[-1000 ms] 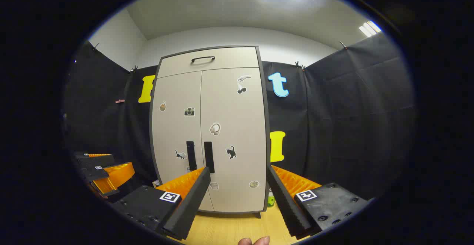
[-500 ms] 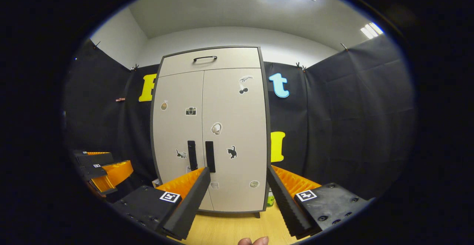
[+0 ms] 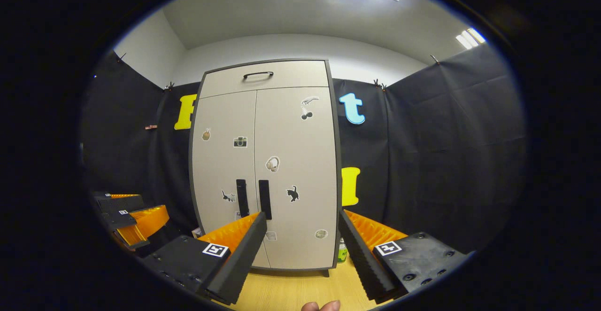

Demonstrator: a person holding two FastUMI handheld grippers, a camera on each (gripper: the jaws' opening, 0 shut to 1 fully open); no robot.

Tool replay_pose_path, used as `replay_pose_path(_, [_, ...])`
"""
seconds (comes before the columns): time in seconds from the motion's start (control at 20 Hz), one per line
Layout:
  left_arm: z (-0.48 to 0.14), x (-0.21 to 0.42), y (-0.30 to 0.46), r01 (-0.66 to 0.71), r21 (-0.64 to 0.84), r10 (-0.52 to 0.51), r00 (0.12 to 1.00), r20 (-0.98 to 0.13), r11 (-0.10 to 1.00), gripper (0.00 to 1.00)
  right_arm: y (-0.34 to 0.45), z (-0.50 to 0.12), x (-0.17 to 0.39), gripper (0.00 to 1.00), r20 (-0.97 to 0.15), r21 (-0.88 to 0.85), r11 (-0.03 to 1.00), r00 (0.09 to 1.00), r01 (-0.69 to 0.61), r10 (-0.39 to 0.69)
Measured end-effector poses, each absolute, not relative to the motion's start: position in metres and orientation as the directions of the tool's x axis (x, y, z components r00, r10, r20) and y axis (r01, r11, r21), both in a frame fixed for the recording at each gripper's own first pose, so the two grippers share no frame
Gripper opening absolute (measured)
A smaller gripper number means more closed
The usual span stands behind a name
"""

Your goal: Open the right door of the double-door shoe cabinet with the right hand, and open the left door with the left hand.

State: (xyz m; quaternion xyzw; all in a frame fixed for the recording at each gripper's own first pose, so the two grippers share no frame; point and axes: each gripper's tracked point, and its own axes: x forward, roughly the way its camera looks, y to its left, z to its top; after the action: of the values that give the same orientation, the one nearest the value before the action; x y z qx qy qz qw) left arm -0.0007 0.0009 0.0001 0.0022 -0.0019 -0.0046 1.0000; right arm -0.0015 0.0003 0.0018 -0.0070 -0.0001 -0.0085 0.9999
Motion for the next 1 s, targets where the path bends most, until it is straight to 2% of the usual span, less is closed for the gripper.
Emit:
replay_pose_path(0.6, [-0.001, 0.0, 0.005, 0.003, 0.006, -0.003, 1.0, 0.002, 1.0, 0.97, 0.01, 0.0, 0.007, 0.97, -0.013, -0.018, 1.0, 1.0, 0.003, -0.003])
replay_pose_path(1.0, [-0.007, 0.001, 0.015, -0.002, 0.014, 0.002, 1.0, -0.009, 1.0, 0.97, 0.046, 0.002, 0.058, 0.97, -0.018, -0.03, 0.998, 0.998, -0.059, 0.059])
